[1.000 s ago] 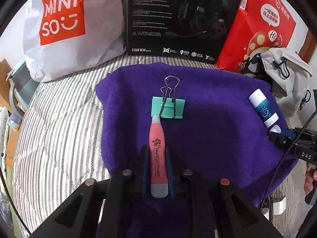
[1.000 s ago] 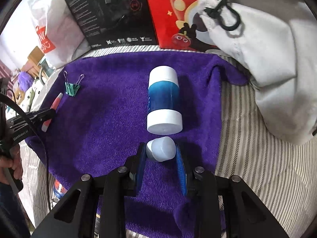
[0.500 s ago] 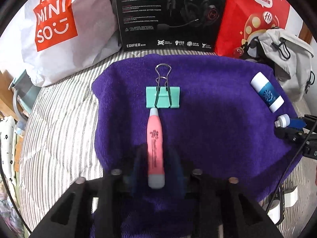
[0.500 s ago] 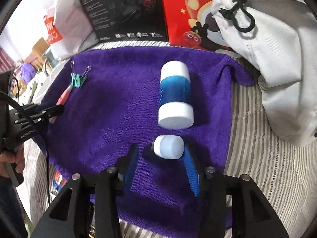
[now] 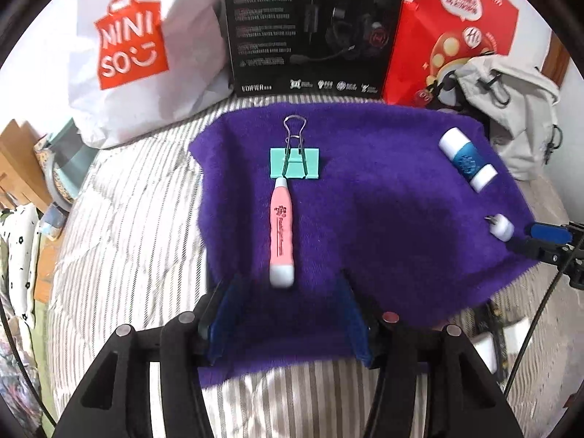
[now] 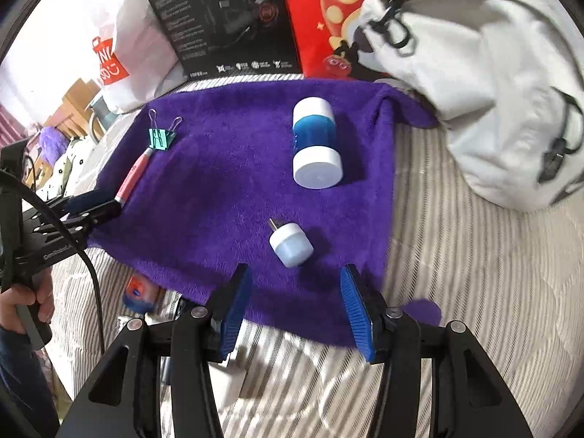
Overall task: Organize rigid objects
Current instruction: 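Place the highlighter beside the clip on the towel while the right tool sets the white bottle there, then grasp the clear candy jar with the left tool while the right tool grasps the white charger plug, then carry the candy jar onto the towel and release while the right tool sets the charger there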
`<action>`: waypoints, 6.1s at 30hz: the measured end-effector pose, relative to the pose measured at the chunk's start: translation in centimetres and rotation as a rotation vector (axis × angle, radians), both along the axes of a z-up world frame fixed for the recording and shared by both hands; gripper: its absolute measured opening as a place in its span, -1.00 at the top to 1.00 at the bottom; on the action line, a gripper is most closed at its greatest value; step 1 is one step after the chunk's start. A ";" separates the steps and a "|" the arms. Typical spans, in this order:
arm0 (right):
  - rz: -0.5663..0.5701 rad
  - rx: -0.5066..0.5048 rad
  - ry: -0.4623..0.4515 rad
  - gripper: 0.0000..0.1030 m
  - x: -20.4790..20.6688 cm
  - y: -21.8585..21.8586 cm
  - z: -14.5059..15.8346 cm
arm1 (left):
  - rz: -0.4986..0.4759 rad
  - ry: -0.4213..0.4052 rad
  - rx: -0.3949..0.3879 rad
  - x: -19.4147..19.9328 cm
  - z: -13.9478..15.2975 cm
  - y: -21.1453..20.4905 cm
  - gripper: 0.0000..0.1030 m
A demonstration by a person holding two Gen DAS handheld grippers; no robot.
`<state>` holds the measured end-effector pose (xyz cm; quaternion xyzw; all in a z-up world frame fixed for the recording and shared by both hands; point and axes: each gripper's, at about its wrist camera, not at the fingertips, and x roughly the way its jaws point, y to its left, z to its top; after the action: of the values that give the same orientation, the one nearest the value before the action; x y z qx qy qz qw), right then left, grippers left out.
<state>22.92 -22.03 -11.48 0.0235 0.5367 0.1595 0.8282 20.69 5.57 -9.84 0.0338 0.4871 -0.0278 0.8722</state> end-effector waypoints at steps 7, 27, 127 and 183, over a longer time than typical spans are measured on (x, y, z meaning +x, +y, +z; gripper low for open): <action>-0.048 0.005 -0.037 -0.05 -3.9 -1.4 2.1 | -0.027 -0.022 -0.071 -5.0 2.0 -1.0 -0.03; -0.169 0.072 -0.046 -0.11 -14.2 -6.5 3.7 | -0.125 0.094 -0.084 -11.1 -2.5 -8.7 -0.44; -0.003 -0.103 -0.024 0.49 1.7 0.0 0.4 | -0.097 0.018 -0.125 0.9 0.7 -0.5 0.25; 0.074 -0.095 -0.019 0.00 0.4 0.5 0.3 | -0.117 0.051 0.020 1.1 0.1 -2.7 -0.31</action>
<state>23.33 -21.50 -11.22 -0.0371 0.5364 0.1648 0.8269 21.79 2.85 -9.71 0.0700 0.5067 -0.0749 0.8560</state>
